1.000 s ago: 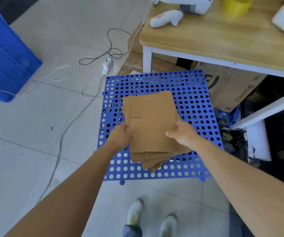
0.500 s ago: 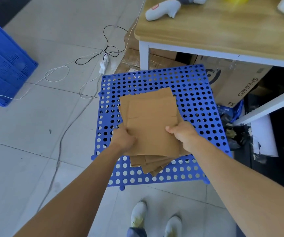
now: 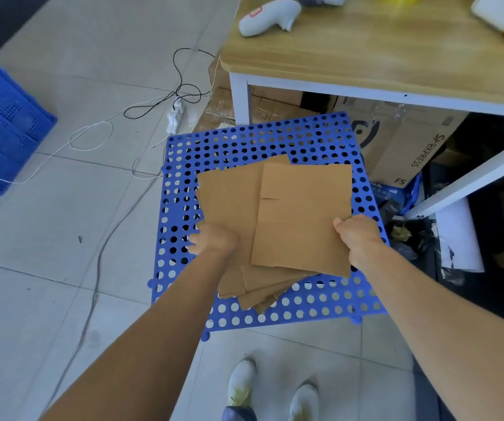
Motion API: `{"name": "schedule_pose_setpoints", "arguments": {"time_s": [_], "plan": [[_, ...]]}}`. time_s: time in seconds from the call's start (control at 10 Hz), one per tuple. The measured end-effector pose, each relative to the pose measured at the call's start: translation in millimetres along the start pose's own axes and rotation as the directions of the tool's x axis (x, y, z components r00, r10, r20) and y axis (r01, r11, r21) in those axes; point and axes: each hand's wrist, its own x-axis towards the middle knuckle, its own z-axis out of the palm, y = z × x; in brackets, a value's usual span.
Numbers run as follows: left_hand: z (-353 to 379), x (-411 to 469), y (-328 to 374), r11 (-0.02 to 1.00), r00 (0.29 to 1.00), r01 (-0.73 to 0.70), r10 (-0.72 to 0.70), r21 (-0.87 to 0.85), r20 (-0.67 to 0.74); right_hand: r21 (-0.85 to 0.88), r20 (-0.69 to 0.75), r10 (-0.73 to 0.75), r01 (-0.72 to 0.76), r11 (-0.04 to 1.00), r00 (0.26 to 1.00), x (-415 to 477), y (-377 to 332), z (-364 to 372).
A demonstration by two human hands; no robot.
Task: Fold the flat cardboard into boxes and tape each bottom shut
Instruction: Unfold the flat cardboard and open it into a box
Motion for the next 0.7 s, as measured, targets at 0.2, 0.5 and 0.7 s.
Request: {"name": "schedule_pose_setpoints", "arguments": {"time_s": [0.2,0.5,0.7], "plan": [[-11.6,-37.8,4.3,0.732,0.983,-0.18,0.157,0.657,0.095,-0.019,0.136,0.001,0.001,1.0,0.991,17.5,13.4,8.4],[-25.5,-72.1,13.1,0.962,0.999,0.015,-0.001,-0.271,0.049,0.018,0.316,0.055,-0.064,0.998,0.947,7.8,1.0,-7.8],[-45.7,-112.0,49.8,0.933,0.989,-0.106,0.133,-0.344,0.056,0.251,0.334,-0.046,-0.042,0.967,0.942,-21.6,-41.9,-57.5]]}}
